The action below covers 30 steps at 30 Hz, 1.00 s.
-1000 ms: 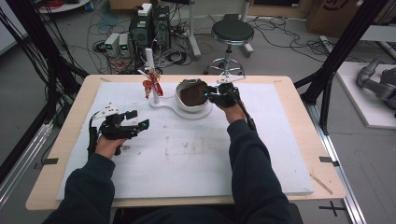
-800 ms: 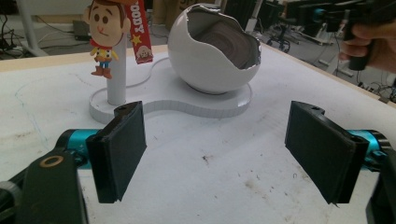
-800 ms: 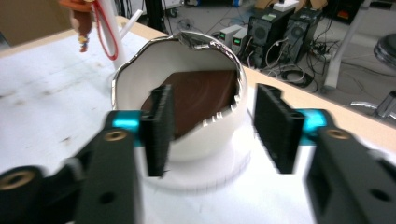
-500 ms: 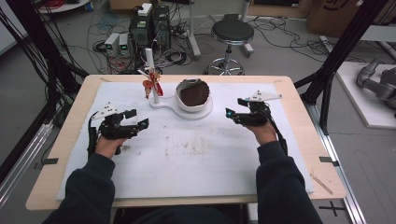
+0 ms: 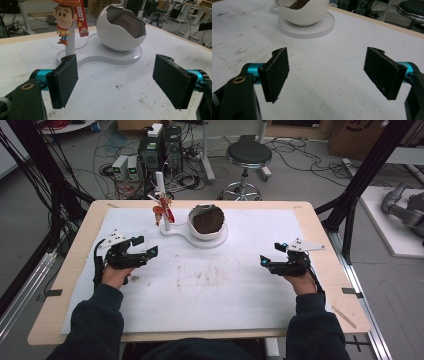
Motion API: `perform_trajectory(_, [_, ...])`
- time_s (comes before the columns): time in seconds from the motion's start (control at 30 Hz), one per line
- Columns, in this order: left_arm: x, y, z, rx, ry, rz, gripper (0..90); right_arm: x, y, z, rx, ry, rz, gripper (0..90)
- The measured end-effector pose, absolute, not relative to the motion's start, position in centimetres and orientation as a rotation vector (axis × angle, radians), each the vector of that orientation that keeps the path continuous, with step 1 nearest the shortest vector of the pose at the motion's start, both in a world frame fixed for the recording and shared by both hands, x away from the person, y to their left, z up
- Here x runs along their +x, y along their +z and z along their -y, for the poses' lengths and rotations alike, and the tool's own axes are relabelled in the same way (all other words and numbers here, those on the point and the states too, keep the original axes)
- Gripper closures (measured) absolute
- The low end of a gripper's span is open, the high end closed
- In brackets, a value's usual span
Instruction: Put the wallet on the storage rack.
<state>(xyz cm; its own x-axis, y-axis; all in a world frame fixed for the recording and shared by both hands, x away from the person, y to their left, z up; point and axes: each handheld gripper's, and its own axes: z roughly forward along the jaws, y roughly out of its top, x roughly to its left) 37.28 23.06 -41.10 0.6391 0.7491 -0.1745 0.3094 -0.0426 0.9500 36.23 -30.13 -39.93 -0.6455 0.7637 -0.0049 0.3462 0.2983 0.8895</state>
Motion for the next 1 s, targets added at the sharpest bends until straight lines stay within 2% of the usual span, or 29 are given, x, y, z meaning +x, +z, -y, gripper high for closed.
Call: perform_trajectory(1.0, [36.4,-41.2,-22.6,1.647,0.451,-0.861,21.0,36.2,-40.1,29.5,1.003,1.265,-2.132,20.8])
